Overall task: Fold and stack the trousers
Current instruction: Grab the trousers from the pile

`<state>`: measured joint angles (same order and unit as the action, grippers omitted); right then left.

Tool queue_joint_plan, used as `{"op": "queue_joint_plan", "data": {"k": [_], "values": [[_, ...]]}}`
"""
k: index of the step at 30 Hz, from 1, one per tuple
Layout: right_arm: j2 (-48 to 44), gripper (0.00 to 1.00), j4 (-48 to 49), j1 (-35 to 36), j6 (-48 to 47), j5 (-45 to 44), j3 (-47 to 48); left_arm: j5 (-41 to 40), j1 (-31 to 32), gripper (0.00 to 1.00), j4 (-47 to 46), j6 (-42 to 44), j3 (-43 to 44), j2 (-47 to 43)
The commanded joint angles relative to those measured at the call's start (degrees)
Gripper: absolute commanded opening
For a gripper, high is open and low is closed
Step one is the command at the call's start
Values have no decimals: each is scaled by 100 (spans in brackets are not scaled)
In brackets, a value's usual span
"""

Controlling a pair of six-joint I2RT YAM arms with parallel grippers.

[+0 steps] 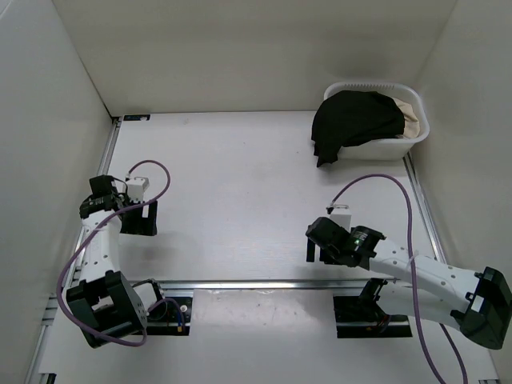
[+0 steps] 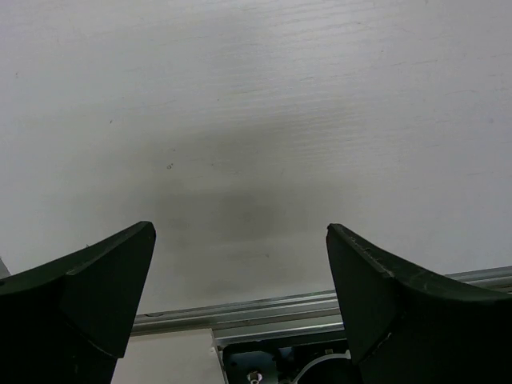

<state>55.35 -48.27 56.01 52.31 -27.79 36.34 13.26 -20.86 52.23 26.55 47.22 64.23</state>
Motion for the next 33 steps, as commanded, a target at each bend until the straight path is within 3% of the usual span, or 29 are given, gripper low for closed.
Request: {"op": "queue_joint_plan", "data": {"k": [1,5,6,9,11,12,13,16,17,18,21,22,26,28,31,33], "values": [[89,99,-7,42,-20,-261,303,107,21,100,-72,44,-64,-182],[353,99,-86,42,-607,-928,873,-50,21,100,-72,-17,216,-122],[414,99,-86,42,-861,-1182,1449,-182,21,100,-212,-18,383,-121],[948,99,772,-386,-2537,-1914,2723,-578,21,100,-318,122,1383,203],[1371,99,1239,-992,-3827,-1451,3534,-640,21,100,-318,324,2294,449],[1930,99,1328,-1813,-3973,-1170,4025,-640,21,100,-318,403,2587,738],[2249,99,1329,-2265,-4027,-375,5057,-640,21,100,-249,543,2860,906],[3742,99,856,-3822,-4027,930,6784,-754,74,100,-108,597,3845,1609],[4181,99,637,-4078,-3897,1160,8130,-754,74,100,40,432,4091,1793],[5090,99,374,-4454,-3843,1232,8848,-754,74,100,138,343,4624,1995],[6274,99,-252,-5044,-3747,1478,10538,-336,74,100,436,54,5269,2629],[6669,99,-35,-5186,-3650,1548,10787,-124,74,100,585,53,5480,2795],[6725,95,1257,-5793,-3088,2013,9613,853,179,100,640,184,5483,2972],[7146,92,1347,-6031,-2911,2451,9725,1126,232,100,640,184,5430,3069],[7858,85,970,-6093,-2911,2849,10611,1179,284,100,640,132,5298,3315],[7842,78,881,-6093,-2911,2797,10388,1179,284,100,701,53,5297,3447]]}}
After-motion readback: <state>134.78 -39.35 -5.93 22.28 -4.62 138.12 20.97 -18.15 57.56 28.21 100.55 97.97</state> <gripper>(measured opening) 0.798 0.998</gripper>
